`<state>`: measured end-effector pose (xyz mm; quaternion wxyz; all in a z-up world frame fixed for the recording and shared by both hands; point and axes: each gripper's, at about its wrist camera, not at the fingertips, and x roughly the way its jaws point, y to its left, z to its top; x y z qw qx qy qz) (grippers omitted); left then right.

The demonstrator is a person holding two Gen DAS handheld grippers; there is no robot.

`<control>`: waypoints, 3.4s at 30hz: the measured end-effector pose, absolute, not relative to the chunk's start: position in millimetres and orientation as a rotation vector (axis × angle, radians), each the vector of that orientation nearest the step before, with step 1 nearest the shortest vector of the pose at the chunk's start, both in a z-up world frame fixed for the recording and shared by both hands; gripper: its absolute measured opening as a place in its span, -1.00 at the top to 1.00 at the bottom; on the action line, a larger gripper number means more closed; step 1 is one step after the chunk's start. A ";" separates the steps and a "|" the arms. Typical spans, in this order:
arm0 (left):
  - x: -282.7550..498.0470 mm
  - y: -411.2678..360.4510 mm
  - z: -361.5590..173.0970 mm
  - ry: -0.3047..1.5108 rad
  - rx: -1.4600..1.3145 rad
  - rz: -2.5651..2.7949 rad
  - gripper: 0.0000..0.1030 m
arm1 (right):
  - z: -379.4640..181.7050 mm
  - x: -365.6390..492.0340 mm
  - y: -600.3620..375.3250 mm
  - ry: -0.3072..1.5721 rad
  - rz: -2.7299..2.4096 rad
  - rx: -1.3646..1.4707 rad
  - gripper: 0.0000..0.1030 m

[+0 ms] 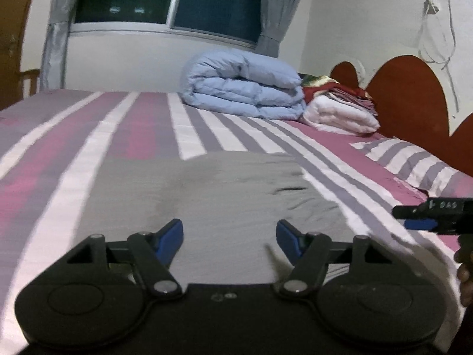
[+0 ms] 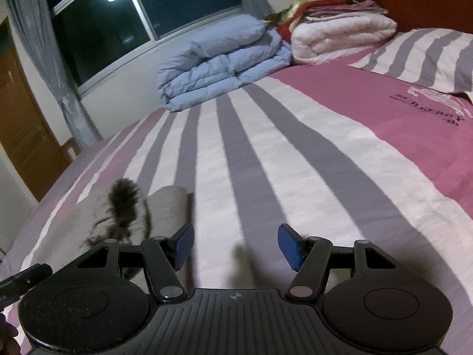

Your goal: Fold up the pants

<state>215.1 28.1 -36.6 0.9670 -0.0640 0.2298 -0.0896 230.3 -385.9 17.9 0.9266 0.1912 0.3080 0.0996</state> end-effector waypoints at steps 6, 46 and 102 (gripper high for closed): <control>183.0 82.6 -41.8 0.438 -0.075 -0.018 -0.26 | 31.4 226.9 -346.0 0.605 0.404 0.460 -0.21; 144.8 191.7 -77.8 0.510 -0.272 0.309 -0.42 | 13.8 255.3 -291.7 0.650 0.473 0.701 0.65; 153.1 177.4 -80.8 0.569 -0.215 0.352 -0.58 | -21.6 246.5 -337.8 0.718 0.304 0.809 0.14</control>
